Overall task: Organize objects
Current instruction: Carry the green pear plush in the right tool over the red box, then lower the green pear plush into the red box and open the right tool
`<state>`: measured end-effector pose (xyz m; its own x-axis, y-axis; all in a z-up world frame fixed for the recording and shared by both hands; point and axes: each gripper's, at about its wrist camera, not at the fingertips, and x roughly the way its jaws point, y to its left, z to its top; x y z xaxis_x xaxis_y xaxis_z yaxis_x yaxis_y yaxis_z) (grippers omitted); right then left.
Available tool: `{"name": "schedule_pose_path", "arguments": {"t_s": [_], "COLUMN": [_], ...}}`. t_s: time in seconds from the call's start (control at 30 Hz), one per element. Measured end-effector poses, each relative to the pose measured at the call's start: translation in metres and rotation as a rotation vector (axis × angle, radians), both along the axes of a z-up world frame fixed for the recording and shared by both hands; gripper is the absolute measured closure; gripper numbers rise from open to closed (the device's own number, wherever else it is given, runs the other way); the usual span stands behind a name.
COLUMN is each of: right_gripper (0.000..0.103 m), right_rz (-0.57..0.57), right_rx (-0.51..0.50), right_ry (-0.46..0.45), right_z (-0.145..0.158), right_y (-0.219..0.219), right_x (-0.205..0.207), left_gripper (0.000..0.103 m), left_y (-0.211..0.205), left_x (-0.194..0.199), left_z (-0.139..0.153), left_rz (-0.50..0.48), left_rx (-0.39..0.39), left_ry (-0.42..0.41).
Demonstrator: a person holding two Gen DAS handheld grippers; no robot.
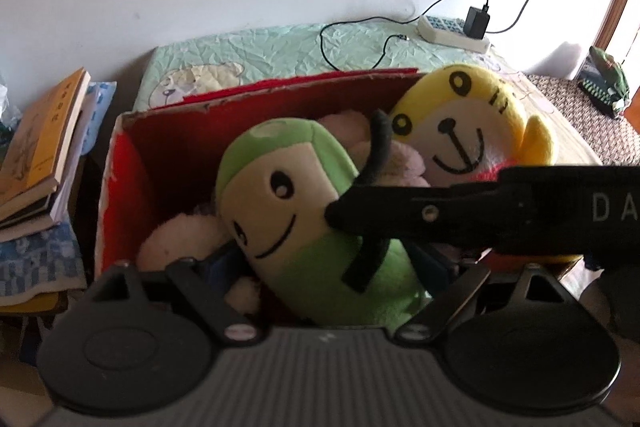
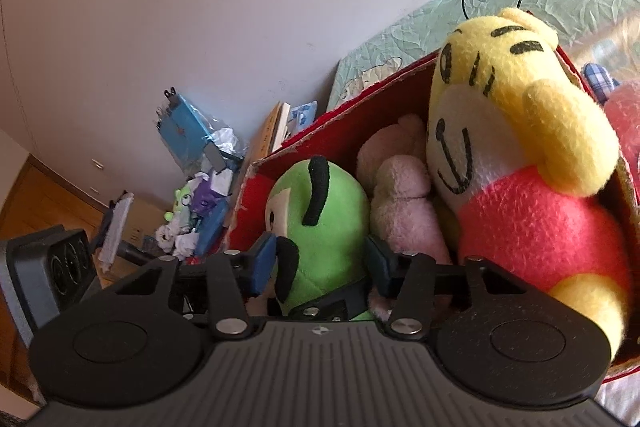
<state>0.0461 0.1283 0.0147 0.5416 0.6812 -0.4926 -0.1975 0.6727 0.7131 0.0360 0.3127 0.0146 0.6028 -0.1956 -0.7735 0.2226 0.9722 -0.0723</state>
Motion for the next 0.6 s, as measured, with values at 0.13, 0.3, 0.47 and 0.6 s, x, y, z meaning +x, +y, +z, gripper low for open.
{"name": "schedule_pose_path", "arguments": {"t_s": [0.13, 0.3, 0.47, 0.6], "right_gripper": [0.056, 0.056, 0.055, 0.054], "right_rz": [-0.004, 0.008, 0.009, 0.016], "right_rx": [-0.012, -0.005, -0.003, -0.018], "right_ry": [0.004, 0.025, 0.025, 0.01], "right_z": [-0.003, -0.009, -0.011, -0.01], "right_y": [0.003, 0.007, 0.005, 0.007], "right_x": [0.001, 0.002, -0.001, -0.005], "left_gripper": [0.011, 0.009, 0.008, 0.007], "left_y": [-0.004, -0.012, -0.016, -0.02], "left_x": [0.002, 0.003, -0.001, -0.004], "left_z": [-0.003, -0.011, -0.015, -0.018], "left_rz": [0.009, 0.019, 0.019, 0.023], "left_rx": [0.013, 0.043, 0.065, 0.078], "left_ry": [0.017, 0.037, 0.037, 0.037]}}
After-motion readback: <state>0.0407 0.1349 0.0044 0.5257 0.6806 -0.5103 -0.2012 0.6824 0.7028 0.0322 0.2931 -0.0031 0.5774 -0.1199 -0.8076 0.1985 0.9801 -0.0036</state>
